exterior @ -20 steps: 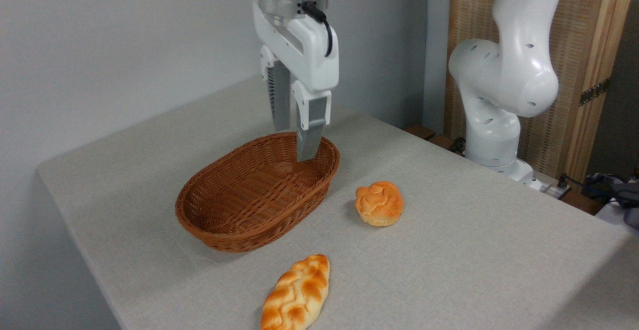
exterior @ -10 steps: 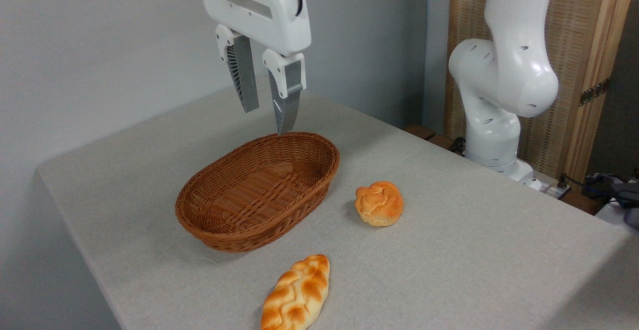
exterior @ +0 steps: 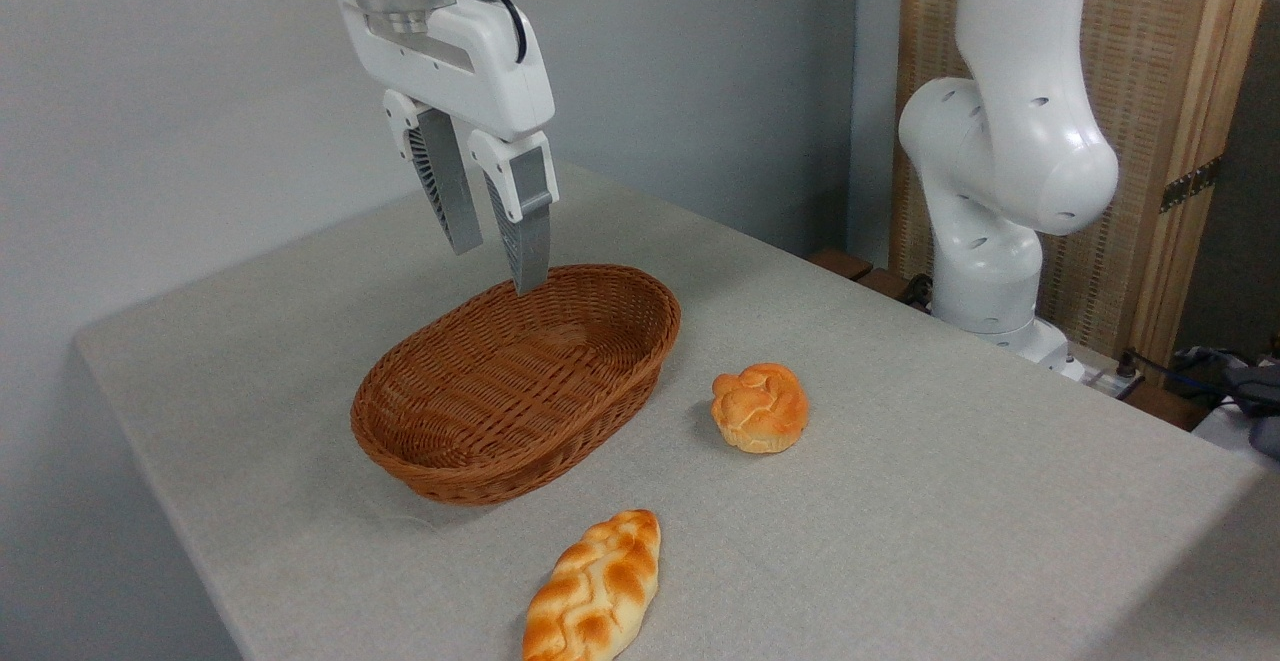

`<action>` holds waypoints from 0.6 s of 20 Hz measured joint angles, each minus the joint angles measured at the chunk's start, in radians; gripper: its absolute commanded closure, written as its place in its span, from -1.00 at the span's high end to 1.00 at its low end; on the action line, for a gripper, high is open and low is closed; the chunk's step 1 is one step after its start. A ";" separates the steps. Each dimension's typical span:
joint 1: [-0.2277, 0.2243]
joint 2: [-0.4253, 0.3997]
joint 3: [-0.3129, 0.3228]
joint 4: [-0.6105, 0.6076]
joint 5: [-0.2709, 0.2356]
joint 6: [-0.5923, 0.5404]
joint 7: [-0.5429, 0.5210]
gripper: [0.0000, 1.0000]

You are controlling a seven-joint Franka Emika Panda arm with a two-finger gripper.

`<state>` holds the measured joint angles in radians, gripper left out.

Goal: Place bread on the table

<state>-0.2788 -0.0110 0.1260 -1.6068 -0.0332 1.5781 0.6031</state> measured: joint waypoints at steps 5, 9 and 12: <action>0.041 0.005 -0.038 0.007 0.000 0.000 -0.026 0.99; 0.133 0.005 -0.125 0.014 0.001 0.000 -0.026 1.00; 0.138 0.005 -0.134 0.015 0.001 0.000 -0.004 1.00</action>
<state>-0.1407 -0.0063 -0.0076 -1.5917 -0.0327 1.5779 0.5990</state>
